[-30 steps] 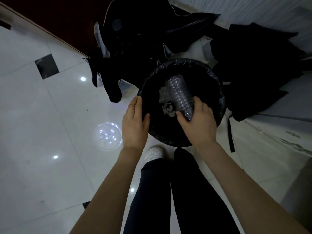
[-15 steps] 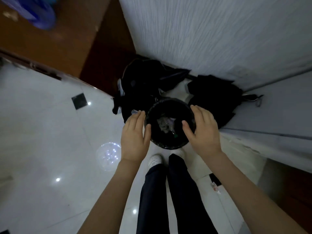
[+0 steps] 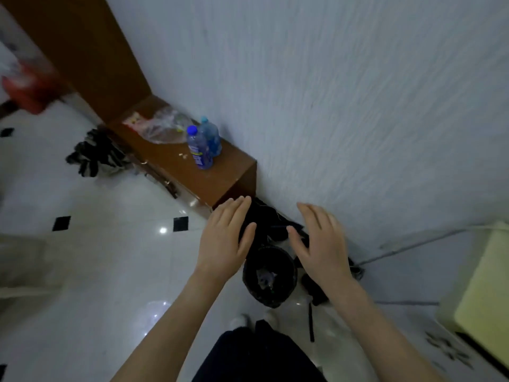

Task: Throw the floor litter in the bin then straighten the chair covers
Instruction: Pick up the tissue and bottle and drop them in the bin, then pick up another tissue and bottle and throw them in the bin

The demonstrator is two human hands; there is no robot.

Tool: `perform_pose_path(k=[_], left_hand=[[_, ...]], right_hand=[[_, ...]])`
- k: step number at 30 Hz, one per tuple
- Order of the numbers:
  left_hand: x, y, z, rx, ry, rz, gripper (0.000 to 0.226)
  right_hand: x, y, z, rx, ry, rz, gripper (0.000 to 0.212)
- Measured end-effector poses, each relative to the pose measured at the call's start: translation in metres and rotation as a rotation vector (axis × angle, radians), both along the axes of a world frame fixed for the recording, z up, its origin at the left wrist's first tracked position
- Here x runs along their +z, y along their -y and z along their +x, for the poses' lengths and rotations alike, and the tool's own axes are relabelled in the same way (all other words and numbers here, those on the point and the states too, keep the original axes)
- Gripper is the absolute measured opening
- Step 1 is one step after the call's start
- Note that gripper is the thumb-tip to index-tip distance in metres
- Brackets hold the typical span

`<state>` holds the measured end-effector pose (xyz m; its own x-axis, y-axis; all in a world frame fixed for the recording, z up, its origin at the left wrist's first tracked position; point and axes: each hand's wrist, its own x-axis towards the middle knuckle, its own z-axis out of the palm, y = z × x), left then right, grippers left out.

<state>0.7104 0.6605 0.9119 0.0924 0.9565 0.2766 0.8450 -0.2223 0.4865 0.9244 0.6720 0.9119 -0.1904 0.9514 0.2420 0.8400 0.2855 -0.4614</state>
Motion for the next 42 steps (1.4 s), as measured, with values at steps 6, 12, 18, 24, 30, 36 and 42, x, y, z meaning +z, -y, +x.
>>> perform_pose_path(k=[6,12,18,24,30,36,42], left_hand=[[0.002,0.083,-0.041,0.210,-0.013,0.000,0.048],[-0.010,0.191,-0.080,0.587,0.019,-0.081,0.050],[0.024,0.309,-0.134,1.050,0.031,-0.008,0.046],[0.033,0.467,-0.170,1.416,0.039,0.030,0.046],[0.013,0.624,-0.192,1.634,0.072,-0.078,0.050],[0.019,0.736,-0.228,1.824,0.080,-0.103,0.049],[0.022,0.812,-0.276,2.026,0.094,0.022,0.046]], right_hand=[[0.006,0.030,-0.047,0.300,-0.016,-0.023,0.053],[-0.001,0.055,-0.124,0.610,-0.027,-0.090,0.055],[0.019,0.111,-0.251,1.042,0.028,-0.053,0.058],[0.031,0.238,-0.372,1.340,0.000,-0.018,0.057],[0.009,0.408,-0.441,1.568,0.034,-0.129,0.057],[0.019,0.530,-0.504,1.758,0.050,-0.195,0.057],[0.029,0.629,-0.590,1.956,0.051,-0.169,0.056]])
